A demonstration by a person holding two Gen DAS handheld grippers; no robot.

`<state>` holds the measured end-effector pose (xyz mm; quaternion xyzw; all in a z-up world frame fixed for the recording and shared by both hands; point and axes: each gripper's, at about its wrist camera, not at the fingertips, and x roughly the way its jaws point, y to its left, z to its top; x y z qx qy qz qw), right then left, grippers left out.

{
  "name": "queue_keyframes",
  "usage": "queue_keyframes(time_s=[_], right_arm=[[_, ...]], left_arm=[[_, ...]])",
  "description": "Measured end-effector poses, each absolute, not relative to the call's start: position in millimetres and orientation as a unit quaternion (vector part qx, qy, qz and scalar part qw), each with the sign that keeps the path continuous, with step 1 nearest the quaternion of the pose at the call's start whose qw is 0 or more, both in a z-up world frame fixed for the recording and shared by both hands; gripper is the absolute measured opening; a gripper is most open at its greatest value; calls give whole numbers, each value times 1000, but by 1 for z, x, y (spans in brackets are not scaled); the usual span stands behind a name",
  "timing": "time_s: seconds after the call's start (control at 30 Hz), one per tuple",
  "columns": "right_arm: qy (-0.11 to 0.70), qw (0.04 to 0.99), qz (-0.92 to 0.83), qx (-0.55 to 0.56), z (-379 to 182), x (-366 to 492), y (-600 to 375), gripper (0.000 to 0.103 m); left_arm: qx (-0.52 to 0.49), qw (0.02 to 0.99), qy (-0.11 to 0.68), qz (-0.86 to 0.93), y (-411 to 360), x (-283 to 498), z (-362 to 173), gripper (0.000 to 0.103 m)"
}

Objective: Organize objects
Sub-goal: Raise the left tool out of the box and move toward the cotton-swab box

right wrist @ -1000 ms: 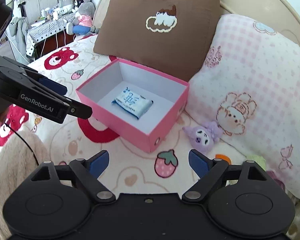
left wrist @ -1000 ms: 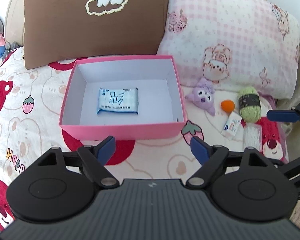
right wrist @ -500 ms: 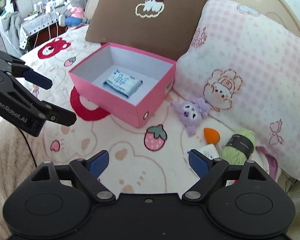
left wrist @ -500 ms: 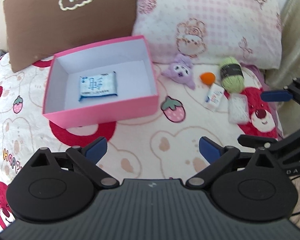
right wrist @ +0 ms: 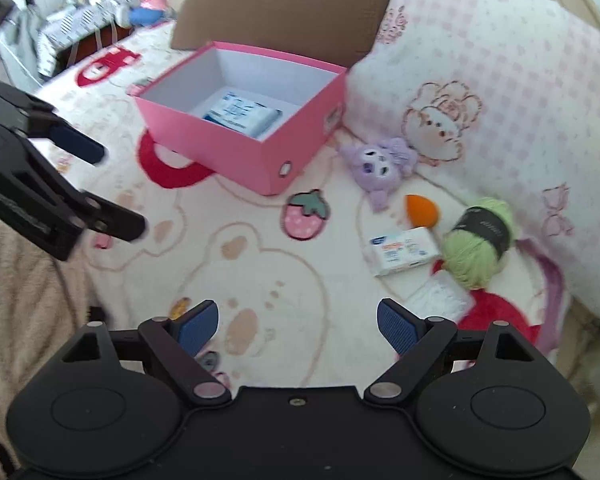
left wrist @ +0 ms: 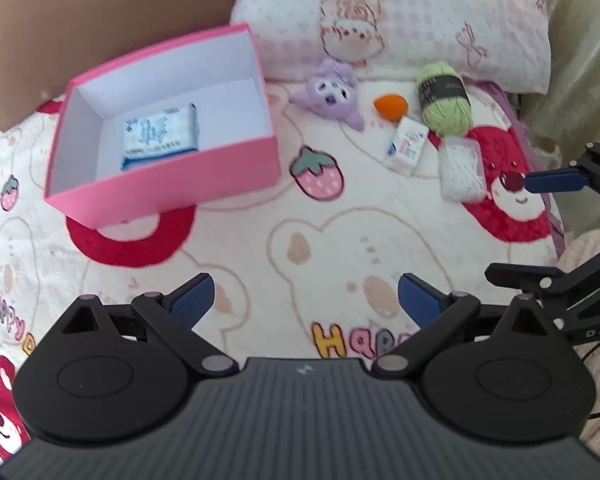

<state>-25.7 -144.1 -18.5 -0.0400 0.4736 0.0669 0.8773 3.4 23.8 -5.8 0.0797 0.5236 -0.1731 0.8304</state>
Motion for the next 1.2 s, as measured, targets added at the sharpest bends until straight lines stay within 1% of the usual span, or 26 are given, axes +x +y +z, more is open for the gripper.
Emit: queue_keyframes(time_s=[0.2, 0.37, 0.63, 0.77, 1.07, 1.2], right_arm=[[414, 907, 78, -22, -16, -39, -167, 90], [381, 923, 56, 4, -18, -38, -200, 90], [406, 912, 31, 49, -27, -23, -253, 90], [413, 905, 13, 102, -39, -11, -281, 90], [418, 894, -13, 164, -63, 16, -305, 90], [415, 895, -26, 165, -65, 20, -307, 90]], left_arm=[[97, 817, 542, -173, 10, 0, -14, 100], [64, 819, 535, -199, -4, 4, -20, 99], [5, 828, 526, -195, -24, 17, -44, 99], [-2, 829, 520, -206, -40, 22, -56, 98], [-30, 832, 514, -209, -68, 33, -78, 97], [-33, 829, 515, -214, -80, 35, -84, 97]])
